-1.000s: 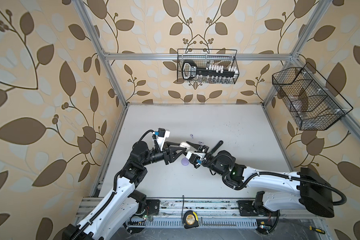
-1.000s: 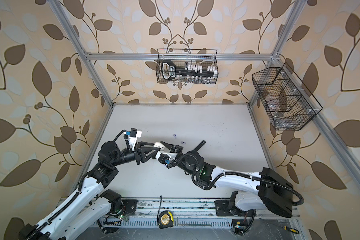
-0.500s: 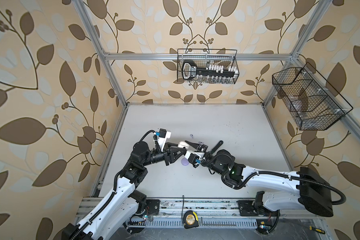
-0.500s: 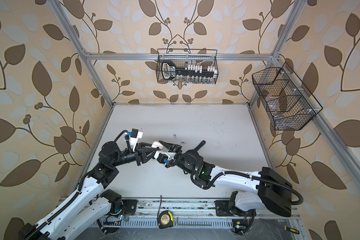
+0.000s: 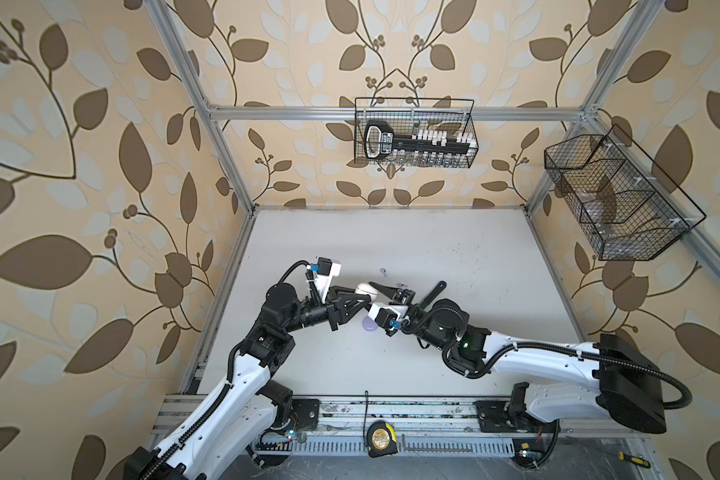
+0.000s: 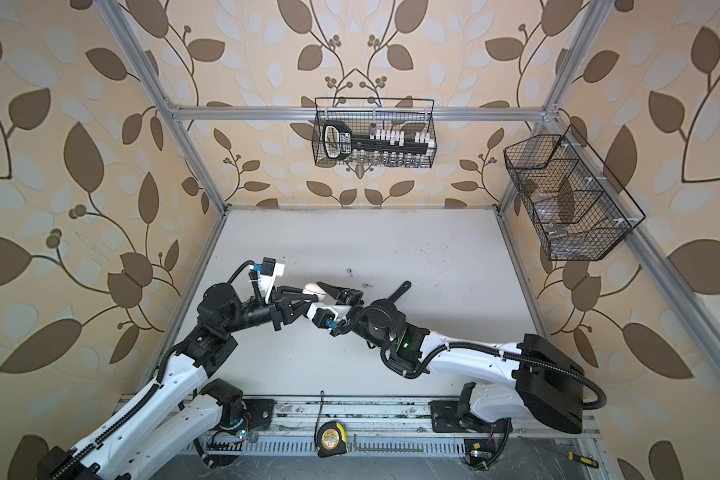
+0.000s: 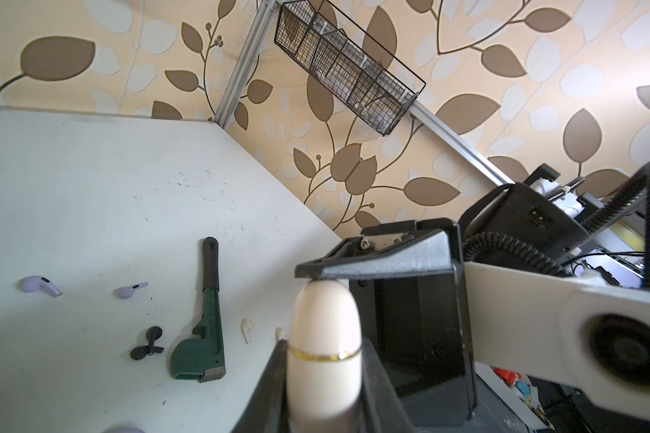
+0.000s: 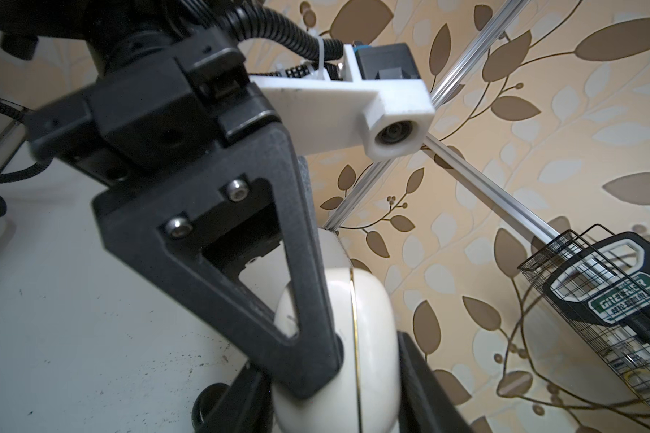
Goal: Insert the wireless bluetooth earbuds into the charging case
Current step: 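Lift the cream case with the right gripper while the left arm reaches in, then grasp the cream case's upper half with the left gripper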
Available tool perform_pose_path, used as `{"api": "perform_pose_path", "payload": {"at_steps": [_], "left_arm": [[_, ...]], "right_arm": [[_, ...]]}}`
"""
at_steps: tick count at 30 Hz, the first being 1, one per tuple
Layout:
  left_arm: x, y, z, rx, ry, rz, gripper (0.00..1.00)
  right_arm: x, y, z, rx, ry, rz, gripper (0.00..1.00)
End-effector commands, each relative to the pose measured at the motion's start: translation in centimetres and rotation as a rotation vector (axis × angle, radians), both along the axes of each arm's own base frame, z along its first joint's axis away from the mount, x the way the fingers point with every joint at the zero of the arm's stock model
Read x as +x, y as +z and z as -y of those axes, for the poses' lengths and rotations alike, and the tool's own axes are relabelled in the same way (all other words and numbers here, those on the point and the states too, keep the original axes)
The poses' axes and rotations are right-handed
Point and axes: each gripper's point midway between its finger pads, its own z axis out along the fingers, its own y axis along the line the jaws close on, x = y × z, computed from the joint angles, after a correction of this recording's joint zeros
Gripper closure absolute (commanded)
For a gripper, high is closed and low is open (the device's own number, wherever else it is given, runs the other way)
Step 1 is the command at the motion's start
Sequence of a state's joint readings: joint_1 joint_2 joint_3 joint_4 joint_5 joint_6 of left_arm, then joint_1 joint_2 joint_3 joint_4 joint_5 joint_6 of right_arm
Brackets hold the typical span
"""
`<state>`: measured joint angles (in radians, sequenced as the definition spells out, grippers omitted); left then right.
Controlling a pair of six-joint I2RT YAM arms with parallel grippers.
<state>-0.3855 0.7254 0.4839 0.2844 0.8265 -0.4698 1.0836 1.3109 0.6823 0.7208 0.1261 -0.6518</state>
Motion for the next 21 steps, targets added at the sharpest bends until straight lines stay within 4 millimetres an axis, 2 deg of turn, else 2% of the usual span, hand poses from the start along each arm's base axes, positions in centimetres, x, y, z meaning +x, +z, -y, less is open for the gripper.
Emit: {"api": "perform_pose_path", "payload": {"at_steps": [1, 2, 4, 8, 11, 14, 17, 21], "left_arm": [[-1.1, 1.0, 0.3, -0.014, -0.04, 0.118, 0.94], [-0.8, 0.9, 0.1, -0.011, -0.019, 0.134, 1.0], [-0.4, 0.3, -0.3, -0.003, 0.028, 0.211, 1.0], [-0.7, -1.7, -0.9, 0.04, 0.075, 0.458, 1.0], [-0.5, -2.7, -1.4, 0.064, 0.12, 0.526, 1.0], [-1.8, -3.7, -0.9, 0.094, 0.052, 0.615, 1.0], [-2.5, -3.9, -0.7, 0.087, 0.032, 0.652, 1.0], [-2.9, -4.1, -0.5, 0.091, 0.007, 0.664, 1.0]], "right_arm": [[-1.5, 2.0, -0.7, 0.046, 0.06, 0.022, 0.64], [-1.5, 1.9, -0.5, 0.054, 0.057, 0.011, 0.58], [-1.9, 1.8, 0.1, 0.07, 0.062, -0.021, 0.5], [-3.5, 1.0, 2.0, 0.12, 0.102, -0.086, 0.42], [-4.3, 0.6, 3.5, 0.157, 0.111, -0.136, 0.39], [-5.6, 0.3, 4.4, 0.199, 0.159, -0.18, 0.38], [-6.8, 0.1, 4.5, 0.22, 0.224, -0.193, 0.36], [-6.7, 0.0, 4.3, 0.217, 0.222, -0.201, 0.36]]}}
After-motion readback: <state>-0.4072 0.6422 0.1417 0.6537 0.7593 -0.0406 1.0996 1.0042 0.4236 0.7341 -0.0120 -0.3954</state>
